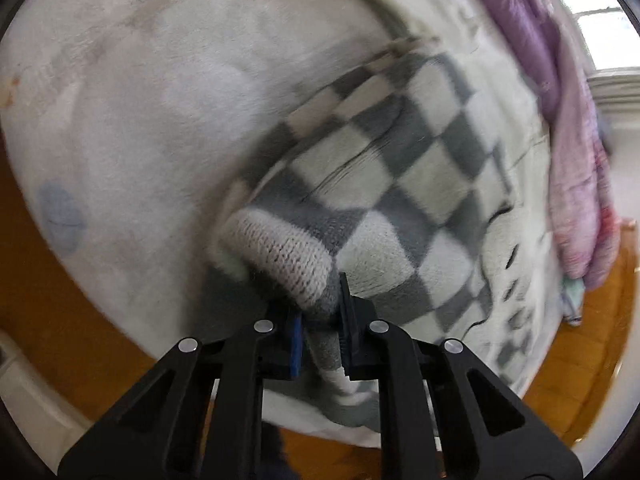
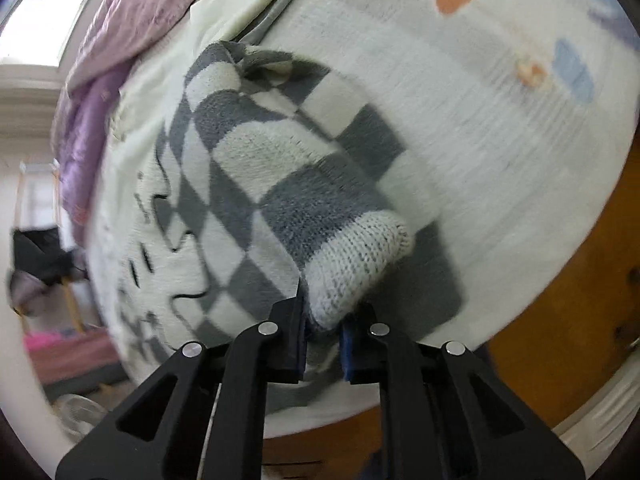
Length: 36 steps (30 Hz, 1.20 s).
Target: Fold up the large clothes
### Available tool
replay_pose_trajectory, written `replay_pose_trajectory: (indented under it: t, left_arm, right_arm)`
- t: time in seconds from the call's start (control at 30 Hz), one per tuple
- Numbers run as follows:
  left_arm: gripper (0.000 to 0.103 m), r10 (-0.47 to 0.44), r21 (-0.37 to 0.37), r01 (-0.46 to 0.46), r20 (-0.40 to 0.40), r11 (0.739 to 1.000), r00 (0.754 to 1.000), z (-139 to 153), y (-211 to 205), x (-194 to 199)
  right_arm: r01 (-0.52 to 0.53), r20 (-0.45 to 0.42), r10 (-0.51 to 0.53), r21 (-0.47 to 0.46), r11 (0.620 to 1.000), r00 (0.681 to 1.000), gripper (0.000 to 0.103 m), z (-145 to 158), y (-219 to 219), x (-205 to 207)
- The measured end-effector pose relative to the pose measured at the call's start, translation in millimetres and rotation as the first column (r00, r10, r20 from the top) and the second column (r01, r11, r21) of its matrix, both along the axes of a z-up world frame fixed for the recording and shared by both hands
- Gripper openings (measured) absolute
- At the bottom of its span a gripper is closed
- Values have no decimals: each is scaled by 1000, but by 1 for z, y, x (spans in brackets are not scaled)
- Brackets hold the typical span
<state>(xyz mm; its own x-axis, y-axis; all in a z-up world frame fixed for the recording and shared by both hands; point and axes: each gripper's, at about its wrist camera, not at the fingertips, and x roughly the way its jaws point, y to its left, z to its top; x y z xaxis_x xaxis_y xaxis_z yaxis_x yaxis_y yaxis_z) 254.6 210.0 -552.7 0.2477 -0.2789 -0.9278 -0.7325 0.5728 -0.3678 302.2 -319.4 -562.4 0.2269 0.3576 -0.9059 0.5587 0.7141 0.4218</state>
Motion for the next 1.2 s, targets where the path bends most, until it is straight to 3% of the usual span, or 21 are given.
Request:
replay_pose_trajectory:
  t: [0.13, 0.2, 0.37, 0.4, 0.43, 0.5, 0.53, 0.63, 0.77, 0.8, 0.87, 0.93, 1.07, 1.2]
  left_arm:
    - [15, -52, 36, 55, -72, 998, 996, -22, -8, -19]
    - [26, -57, 49, 61, -92, 997, 994, -35, -9, -20]
    - [35, -136, 43, 144, -146, 989, 980, -54, -10, 0]
    - [39, -148, 38, 155, -148, 987, 978, -53, -9, 1]
    - [42, -161, 26, 165, -133, 986, 978, -49, -8, 2]
    - [70, -164, 26, 167, -88, 986, 983, -37, -3, -1]
    - [76, -157, 42, 159, -59, 986, 986, -28, 1, -6]
    - [78, -129, 58, 129, -7, 990, 992, -12, 13, -22]
    - [78, -45, 36, 46, -28, 998, 999, -15, 33, -45]
    - [78, -17, 26, 18, -38, 1000, 999, -17, 37, -50]
    - [78, 25, 6, -25, -60, 1000, 998, -25, 41, -59]
    - [78, 47, -15, -48, -72, 999, 996, -33, 34, -64]
    - [78, 48, -22, -49, -68, 999, 997, -34, 37, -69]
    - [78, 39, -22, -41, -63, 999, 997, -39, 37, -70]
  right_arm:
    - [-83, -49, 79, -84, 993, 996, 11, -25, -5, 7]
    - [-129, -72, 121, -116, 985, 990, 12, -43, 1, 18]
    - [-201, -132, 178, -186, 962, 975, 22, -60, 16, 37]
    - [-199, -138, 175, -184, 963, 975, 26, -56, 16, 38]
    - [-197, -143, 173, -178, 964, 974, 35, -50, 14, 37]
    - [-180, -152, 156, -154, 972, 976, 41, -28, 8, 32]
    - [-192, -165, 165, -162, 968, 972, 41, -16, 7, 30]
    - [-304, -161, 272, -223, 926, 949, 41, 21, 24, 36]
    - [-511, -49, 523, -306, 803, 851, 41, 68, 94, 70]
    - [-536, 5, 563, -302, 788, 826, 40, 74, 113, 83]
    - [-576, 75, 613, -273, 771, 786, 15, 72, 147, 106]
    - [-605, 128, 635, -212, 768, 762, 0, 59, 187, 142]
    - [-656, 119, 682, -195, 729, 722, 0, 26, 240, 192]
    - [-694, -12, 708, -213, 688, 706, 0, -19, 269, 223]
